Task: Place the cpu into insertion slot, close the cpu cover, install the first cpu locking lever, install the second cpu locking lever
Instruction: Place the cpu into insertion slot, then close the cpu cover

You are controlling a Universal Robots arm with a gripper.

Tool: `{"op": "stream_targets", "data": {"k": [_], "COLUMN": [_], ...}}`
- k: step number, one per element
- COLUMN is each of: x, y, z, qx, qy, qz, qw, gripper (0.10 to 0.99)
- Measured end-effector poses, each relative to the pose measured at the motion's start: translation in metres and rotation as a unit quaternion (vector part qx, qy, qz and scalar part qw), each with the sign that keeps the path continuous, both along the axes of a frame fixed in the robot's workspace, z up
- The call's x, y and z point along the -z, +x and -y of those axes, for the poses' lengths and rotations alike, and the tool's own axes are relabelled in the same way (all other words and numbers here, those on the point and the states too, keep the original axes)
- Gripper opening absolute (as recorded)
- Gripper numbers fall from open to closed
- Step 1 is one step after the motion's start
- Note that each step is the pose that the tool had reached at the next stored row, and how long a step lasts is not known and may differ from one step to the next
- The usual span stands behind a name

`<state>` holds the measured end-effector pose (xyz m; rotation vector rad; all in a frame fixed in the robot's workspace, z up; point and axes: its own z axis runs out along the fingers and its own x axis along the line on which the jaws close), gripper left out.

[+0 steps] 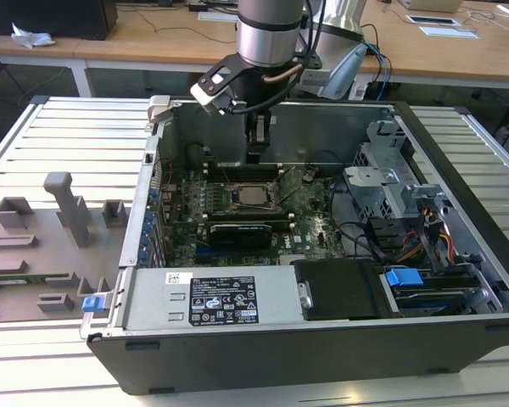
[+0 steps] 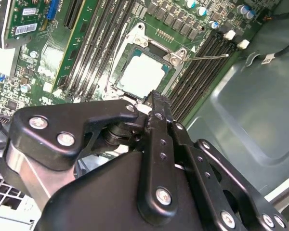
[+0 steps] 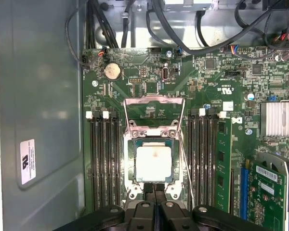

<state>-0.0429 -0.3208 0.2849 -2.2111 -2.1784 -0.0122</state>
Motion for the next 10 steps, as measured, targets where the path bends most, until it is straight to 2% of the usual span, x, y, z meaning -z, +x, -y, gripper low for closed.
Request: {"op": "stream_targets", "data": {"k": [6, 7, 10], "x": [-0.0002, -0.0003, -0.0002], "y": [0.0007, 0.0039, 0.0213], "z": [0.0000, 0.0000, 0.0000], "qx": [0.000, 0.000, 0.000], "qy": [0.0000, -0.0001, 0.0000], "qz": [0.0000, -0.0001, -0.0008], "qw": [1.0000, 1.0000, 1.0000], "gripper": [0.106, 0.106, 0.106]}}
